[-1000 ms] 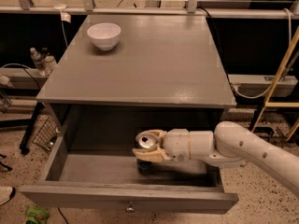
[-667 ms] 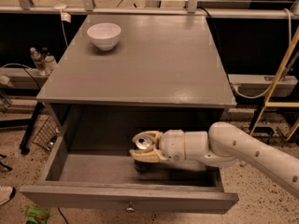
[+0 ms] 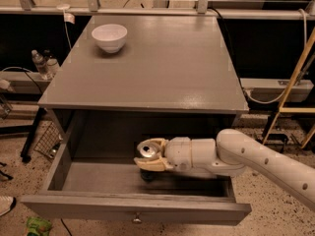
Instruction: Place redbull can into top drawer
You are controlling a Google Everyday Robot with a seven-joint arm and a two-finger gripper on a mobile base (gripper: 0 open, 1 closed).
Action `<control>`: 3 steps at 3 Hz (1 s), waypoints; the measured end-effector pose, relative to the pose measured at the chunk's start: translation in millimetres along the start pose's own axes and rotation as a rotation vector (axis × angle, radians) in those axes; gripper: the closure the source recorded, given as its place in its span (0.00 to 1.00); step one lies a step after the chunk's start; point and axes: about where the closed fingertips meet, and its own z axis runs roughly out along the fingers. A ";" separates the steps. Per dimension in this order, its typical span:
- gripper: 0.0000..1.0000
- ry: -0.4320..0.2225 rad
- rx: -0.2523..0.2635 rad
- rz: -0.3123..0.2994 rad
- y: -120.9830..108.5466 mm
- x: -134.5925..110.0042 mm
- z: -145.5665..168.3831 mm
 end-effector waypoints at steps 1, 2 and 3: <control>0.60 -0.001 -0.004 -0.001 1.0 -0.6 1.6; 0.37 -0.001 -0.008 -0.001 1.8 -1.2 3.2; 0.13 -0.002 -0.011 -0.002 2.8 -1.8 4.9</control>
Offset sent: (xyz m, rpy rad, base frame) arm -0.0006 0.0016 0.0003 0.0006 0.0000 0.0034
